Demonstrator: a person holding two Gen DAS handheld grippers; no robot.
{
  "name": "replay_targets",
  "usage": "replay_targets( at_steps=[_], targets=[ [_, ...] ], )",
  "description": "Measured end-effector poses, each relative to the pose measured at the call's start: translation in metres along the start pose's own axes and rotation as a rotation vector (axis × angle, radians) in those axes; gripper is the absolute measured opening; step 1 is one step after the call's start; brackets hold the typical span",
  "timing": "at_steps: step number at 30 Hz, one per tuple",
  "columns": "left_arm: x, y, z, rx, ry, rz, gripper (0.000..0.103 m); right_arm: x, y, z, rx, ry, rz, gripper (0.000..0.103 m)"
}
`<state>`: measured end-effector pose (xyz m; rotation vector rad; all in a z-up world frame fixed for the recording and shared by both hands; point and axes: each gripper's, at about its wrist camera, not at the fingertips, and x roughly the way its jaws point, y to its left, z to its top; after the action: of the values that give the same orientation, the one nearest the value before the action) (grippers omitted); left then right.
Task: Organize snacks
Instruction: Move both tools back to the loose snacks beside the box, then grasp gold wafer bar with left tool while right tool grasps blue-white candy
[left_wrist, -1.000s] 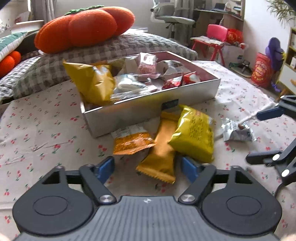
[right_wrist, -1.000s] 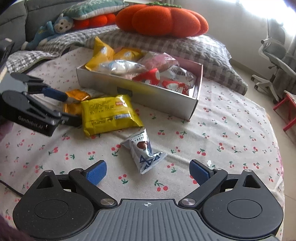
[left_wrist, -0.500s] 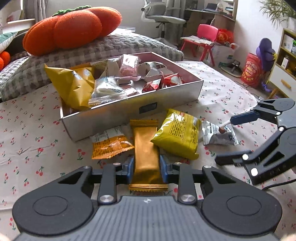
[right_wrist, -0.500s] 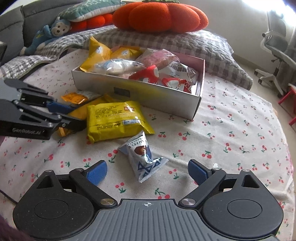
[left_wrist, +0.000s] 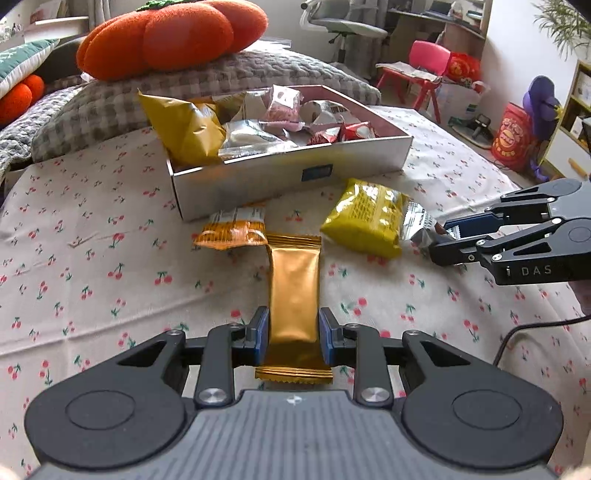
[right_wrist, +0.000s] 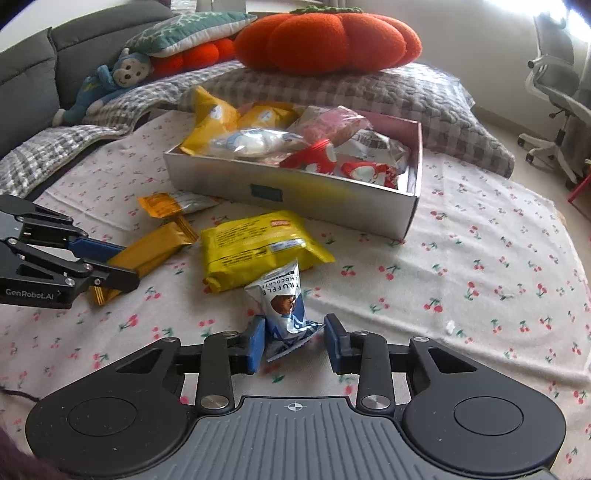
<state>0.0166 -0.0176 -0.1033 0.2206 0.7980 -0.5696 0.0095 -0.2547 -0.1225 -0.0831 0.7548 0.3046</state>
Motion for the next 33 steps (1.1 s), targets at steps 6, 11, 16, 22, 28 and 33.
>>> replay_targets(
  at_steps=[6,11,16,22,28,33],
  targets=[
    [0.0,-0.003,-0.001,0.001,0.009,-0.015,0.034,-0.006,0.014,-0.005,-0.02,0.013,0.031,0.037],
    [0.005,-0.009,0.002,0.011,0.006,-0.013,0.045,-0.004,0.021,-0.006,-0.046,0.003,0.02,0.048],
    [0.008,-0.013,0.005,0.008,0.0,-0.006,0.046,0.0,0.021,-0.002,-0.043,-0.002,0.015,0.05],
    [0.009,-0.014,0.009,-0.004,0.008,0.002,0.03,0.002,0.023,0.0,-0.05,0.0,0.009,0.045],
    [0.008,-0.014,0.009,-0.011,0.013,0.003,0.026,0.001,0.028,0.001,-0.063,-0.004,0.006,0.031],
    [0.004,-0.014,0.011,-0.021,0.008,-0.002,0.026,-0.001,0.031,0.003,-0.066,-0.01,0.014,0.027]
  ],
)
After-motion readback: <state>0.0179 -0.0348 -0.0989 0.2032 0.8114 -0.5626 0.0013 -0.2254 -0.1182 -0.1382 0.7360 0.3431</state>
